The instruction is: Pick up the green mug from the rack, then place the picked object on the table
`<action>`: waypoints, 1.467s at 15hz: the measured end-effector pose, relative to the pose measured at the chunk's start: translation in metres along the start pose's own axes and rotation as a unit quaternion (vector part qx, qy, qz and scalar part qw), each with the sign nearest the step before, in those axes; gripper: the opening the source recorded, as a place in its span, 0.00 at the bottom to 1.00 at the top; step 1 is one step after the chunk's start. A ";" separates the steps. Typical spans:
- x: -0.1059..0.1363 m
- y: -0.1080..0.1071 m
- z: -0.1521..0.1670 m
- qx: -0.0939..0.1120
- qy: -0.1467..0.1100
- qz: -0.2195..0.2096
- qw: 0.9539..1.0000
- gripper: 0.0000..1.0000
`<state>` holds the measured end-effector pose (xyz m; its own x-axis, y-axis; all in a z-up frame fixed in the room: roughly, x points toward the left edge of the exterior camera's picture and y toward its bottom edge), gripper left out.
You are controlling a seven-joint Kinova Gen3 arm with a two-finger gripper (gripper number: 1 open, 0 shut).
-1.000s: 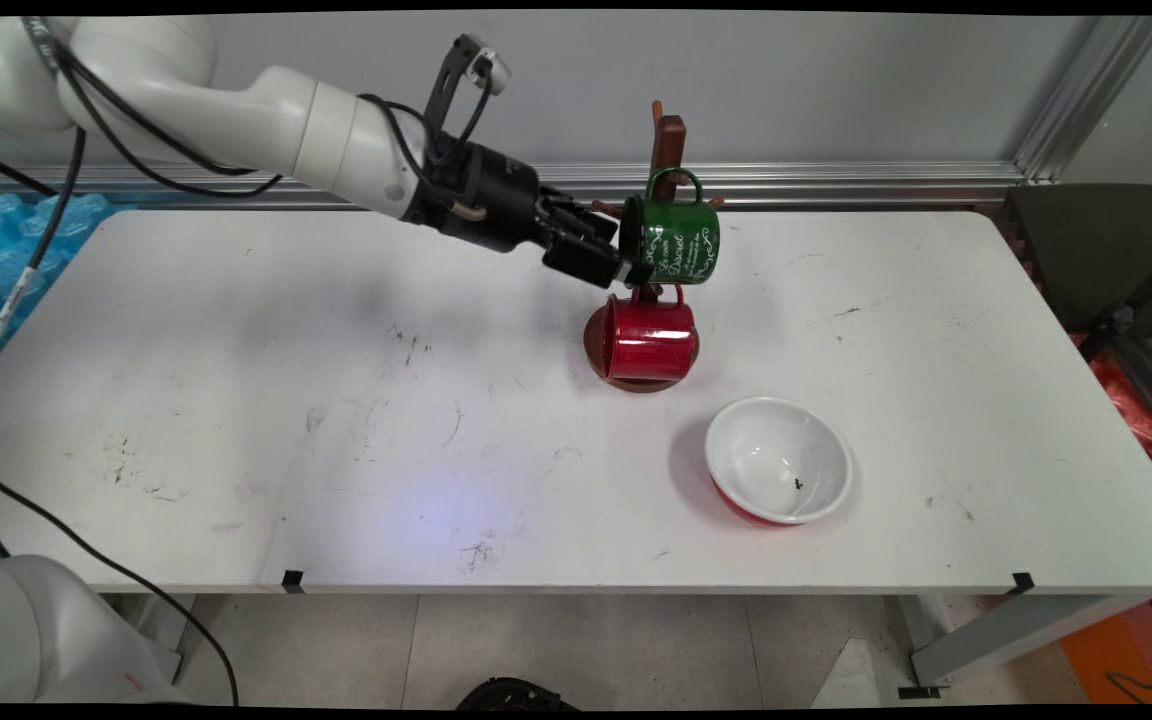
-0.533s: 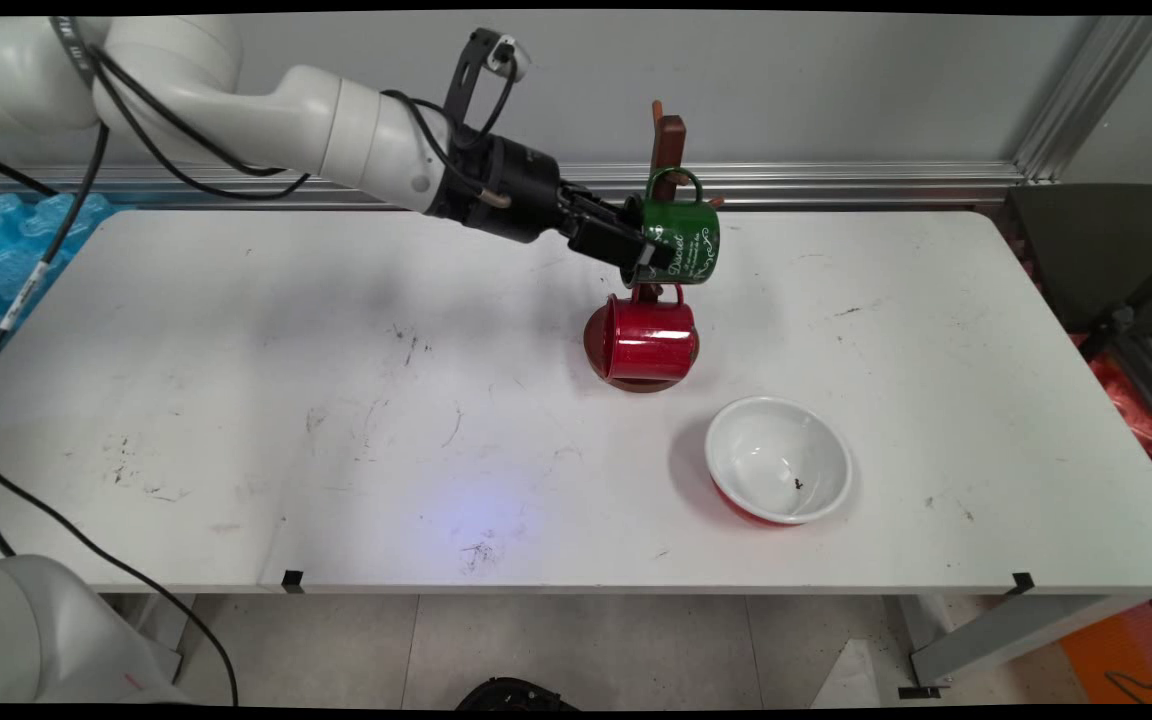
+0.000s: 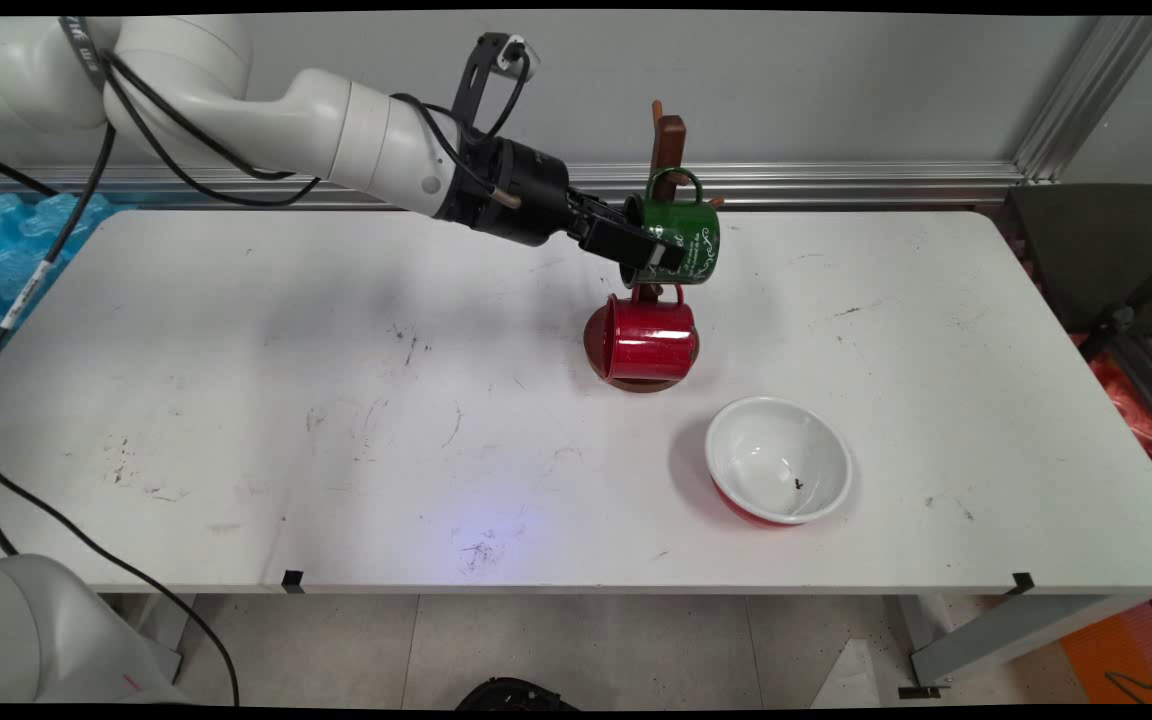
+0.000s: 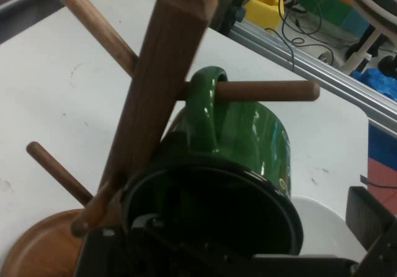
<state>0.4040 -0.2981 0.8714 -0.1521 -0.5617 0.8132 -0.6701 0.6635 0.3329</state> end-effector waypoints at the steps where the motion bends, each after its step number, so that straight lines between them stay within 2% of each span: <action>1: 0.000 0.001 0.000 -0.001 -0.001 -0.002 1.000 1.00; 6: 0.000 0.004 0.000 -0.001 -0.004 -0.008 1.000 1.00; 7: 0.000 0.004 -0.001 0.000 -0.004 -0.009 1.000 0.00; 17: 0.001 0.006 -0.008 0.000 -0.012 -0.006 1.000 0.00; 22: 0.001 0.012 -0.013 -0.006 -0.019 -0.007 1.000 0.00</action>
<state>0.4047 -0.2841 0.8821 -0.1706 -0.5889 0.7900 -0.6629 0.6618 0.3502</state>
